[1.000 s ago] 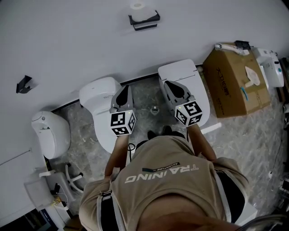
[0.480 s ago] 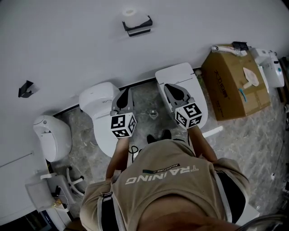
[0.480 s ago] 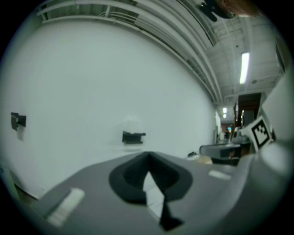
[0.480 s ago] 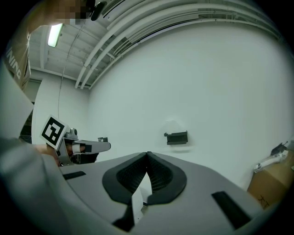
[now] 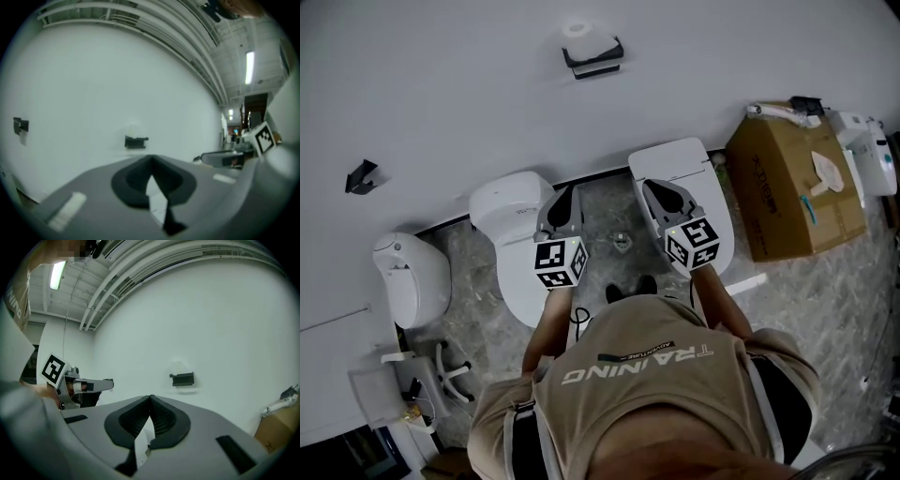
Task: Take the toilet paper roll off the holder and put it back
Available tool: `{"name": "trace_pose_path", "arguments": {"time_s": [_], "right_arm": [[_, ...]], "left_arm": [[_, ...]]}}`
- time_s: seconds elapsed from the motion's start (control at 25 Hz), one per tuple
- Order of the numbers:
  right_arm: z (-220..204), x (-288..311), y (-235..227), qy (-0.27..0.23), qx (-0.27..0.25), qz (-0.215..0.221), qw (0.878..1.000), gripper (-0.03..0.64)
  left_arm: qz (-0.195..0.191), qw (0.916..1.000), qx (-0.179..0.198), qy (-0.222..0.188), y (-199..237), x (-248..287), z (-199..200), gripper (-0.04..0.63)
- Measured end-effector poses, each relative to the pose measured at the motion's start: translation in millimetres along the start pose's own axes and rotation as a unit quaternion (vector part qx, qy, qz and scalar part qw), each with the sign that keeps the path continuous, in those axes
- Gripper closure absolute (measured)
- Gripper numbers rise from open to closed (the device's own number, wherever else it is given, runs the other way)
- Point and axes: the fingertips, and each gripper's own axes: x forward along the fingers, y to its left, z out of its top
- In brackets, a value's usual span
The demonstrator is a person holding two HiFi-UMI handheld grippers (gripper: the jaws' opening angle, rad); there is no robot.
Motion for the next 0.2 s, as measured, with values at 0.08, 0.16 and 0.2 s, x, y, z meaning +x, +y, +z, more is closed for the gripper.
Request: {"name": "trace_pose_path", "arguments": {"time_s": [0.08,0.16,0.2], "right_arm": [[2,0,8,-0.001,-0.006,0.009,1.0,0.606],[4,3,18,-0.004,-0.012,0.018,1.0,0.606],[5,5,23,-0.005,-0.015,0.022,1.0,0.606]], "left_arm": [[0.003,1.0,0.005,-0.001,2,-7,1,0.591],[0.007,0.9999,0.009,0.001,8,-15,1,0.591],[0.009,0.9999,0.012,0.003,11,-18,1,0.591]]}}
